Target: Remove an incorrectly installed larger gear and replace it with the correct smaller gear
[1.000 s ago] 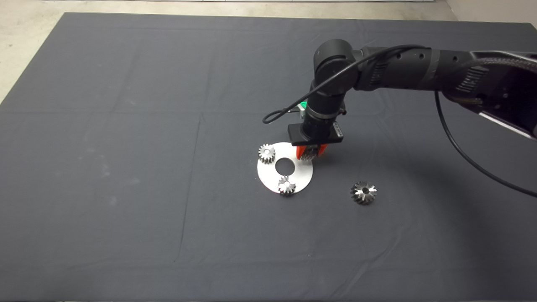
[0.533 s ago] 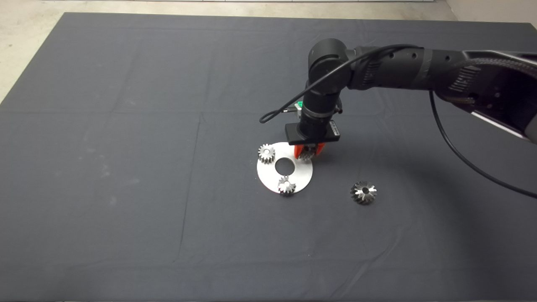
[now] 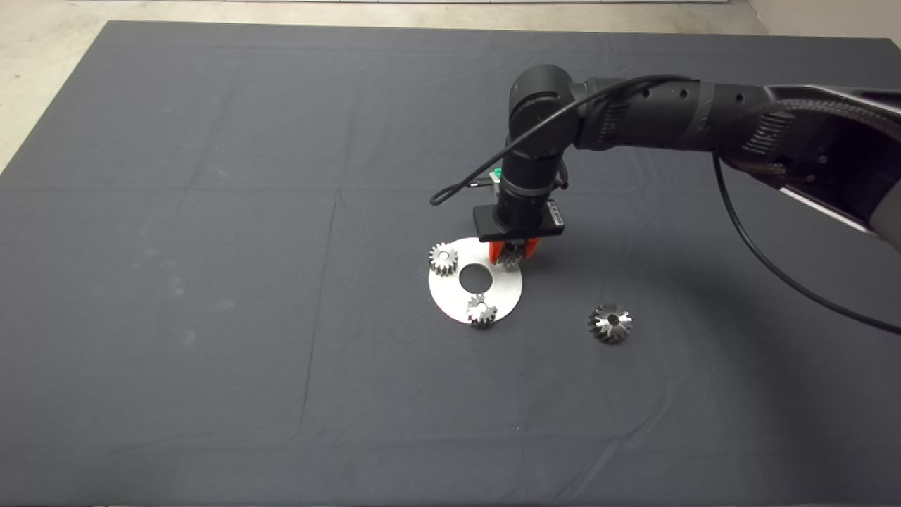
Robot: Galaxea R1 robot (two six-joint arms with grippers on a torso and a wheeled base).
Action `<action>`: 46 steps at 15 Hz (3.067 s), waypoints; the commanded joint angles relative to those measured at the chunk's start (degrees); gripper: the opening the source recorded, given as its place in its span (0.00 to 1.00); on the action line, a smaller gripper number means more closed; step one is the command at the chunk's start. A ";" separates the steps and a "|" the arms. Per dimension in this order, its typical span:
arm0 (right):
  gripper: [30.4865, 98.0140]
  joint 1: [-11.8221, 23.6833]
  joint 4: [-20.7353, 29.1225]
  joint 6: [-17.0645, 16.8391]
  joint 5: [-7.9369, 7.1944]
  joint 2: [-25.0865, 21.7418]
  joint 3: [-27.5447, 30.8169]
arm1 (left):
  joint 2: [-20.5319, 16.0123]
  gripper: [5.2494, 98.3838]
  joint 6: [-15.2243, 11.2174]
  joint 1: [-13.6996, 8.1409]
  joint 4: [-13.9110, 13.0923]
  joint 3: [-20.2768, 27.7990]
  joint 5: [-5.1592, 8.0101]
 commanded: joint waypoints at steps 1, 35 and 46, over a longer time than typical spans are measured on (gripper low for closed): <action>0.08 1.54 -1.50 -0.15 -4.55 0.73 1.93 | -0.21 0.80 -0.06 0.03 -0.35 0.85 0.36; 0.45 10.52 -1.06 5.32 -4.71 -7.15 19.21 | 0.13 0.80 0.15 0.03 -0.18 0.67 0.63; 0.57 31.75 1.57 21.38 -4.55 -30.99 68.01 | 11.15 0.80 -9.34 0.03 0.47 -0.51 -5.48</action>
